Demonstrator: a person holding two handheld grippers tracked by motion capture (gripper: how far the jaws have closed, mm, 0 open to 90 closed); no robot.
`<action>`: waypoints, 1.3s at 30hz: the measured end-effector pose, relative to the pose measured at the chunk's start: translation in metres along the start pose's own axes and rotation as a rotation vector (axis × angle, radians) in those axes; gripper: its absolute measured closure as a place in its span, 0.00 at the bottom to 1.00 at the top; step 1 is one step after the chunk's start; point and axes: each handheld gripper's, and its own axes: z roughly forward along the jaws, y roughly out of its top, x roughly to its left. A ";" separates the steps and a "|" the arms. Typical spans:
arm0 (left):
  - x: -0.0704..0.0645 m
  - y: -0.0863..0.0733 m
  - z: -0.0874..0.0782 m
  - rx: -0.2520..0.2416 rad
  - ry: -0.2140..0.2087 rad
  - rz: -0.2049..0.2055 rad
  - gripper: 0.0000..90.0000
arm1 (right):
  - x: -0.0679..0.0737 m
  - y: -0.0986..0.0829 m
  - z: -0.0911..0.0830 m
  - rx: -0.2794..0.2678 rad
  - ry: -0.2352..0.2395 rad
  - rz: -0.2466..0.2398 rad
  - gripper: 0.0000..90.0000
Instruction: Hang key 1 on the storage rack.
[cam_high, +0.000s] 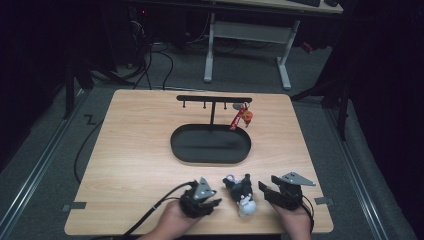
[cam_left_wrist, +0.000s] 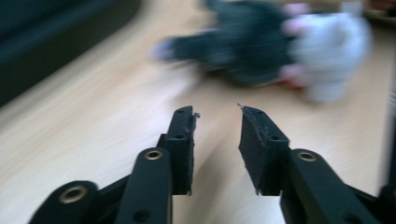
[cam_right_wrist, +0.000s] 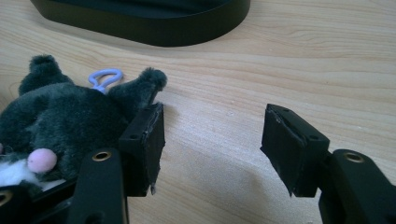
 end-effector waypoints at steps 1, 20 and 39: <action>0.007 -0.003 -0.006 -0.005 0.029 -0.002 0.70 | 0.000 0.000 0.000 0.004 -0.002 0.001 0.44; 0.110 -0.068 -0.083 -0.006 0.360 -0.105 0.45 | 0.000 -0.002 0.004 0.053 -0.085 -0.004 0.36; 0.109 -0.071 -0.083 -0.024 0.303 -0.031 0.44 | 0.016 0.030 0.007 0.388 -0.145 -0.052 0.39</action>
